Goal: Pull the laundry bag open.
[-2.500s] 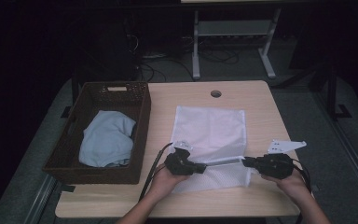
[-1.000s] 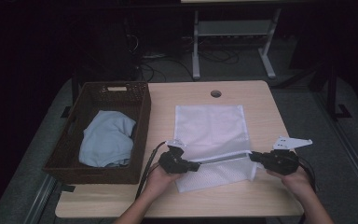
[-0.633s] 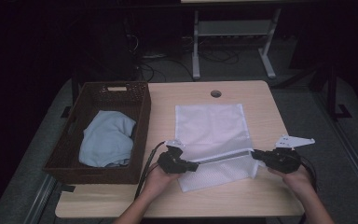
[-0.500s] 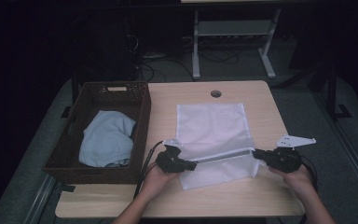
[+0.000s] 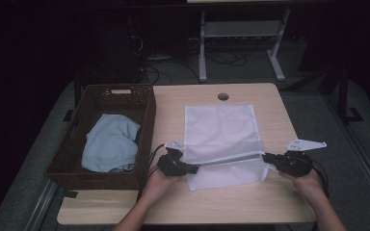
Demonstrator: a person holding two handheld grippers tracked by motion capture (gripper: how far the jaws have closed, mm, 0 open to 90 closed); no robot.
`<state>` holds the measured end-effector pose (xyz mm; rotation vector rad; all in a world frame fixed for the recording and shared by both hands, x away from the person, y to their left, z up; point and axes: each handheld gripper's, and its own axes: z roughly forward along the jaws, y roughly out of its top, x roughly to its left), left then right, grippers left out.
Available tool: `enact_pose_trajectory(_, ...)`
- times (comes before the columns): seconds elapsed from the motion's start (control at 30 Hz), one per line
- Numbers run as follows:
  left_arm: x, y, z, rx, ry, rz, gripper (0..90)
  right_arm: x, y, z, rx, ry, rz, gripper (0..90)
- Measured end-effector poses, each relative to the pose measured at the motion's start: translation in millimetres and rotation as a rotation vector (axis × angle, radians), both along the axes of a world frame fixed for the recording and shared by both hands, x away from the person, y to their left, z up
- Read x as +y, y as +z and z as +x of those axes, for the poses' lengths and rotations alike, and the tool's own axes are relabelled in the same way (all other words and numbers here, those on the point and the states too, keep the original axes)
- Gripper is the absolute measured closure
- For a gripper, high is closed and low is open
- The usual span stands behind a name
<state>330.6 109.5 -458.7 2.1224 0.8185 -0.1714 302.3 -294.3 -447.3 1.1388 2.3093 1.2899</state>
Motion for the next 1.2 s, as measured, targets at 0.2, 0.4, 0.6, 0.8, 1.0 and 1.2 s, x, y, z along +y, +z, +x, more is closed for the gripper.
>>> enact_pose_trajectory(0.2, 1.2, -0.4, 0.2, 0.000, 0.008, 0.017, 87.3, -3.5, -1.0, 1.3, 0.003, -0.018, -0.003, 85.6)
enact_pose_trajectory(0.4, 5.4, -0.1, 1.3, 0.004, 0.021, 0.024, 87.2, -7.1, -3.6, 3.7, 0.013, -0.038, -0.014, 85.6)
enact_pose_trajectory(0.6, 7.3, -0.4, 1.7, 0.009, 0.030, 0.036, 87.2, -10.8, -7.6, 6.6, 0.027, -0.049, -0.029, 85.6)
enact_pose_trajectory(0.8, 12.2, -0.2, 2.9, 0.019, 0.050, 0.045, 87.2, -14.3, -11.3, 9.5, 0.039, -0.066, -0.043, 85.6)
enact_pose_trajectory(1.0, 13.4, -1.9, 4.1, 0.032, 0.056, 0.056, 87.2, -14.7, -17.0, 12.7, 0.054, -0.069, -0.062, 85.4)
enact_pose_trajectory(1.2, 13.0, -5.2, 5.5, 0.020, 0.059, 0.088, 86.5, -12.8, -22.4, 13.5, 0.073, -0.049, -0.079, 81.3)
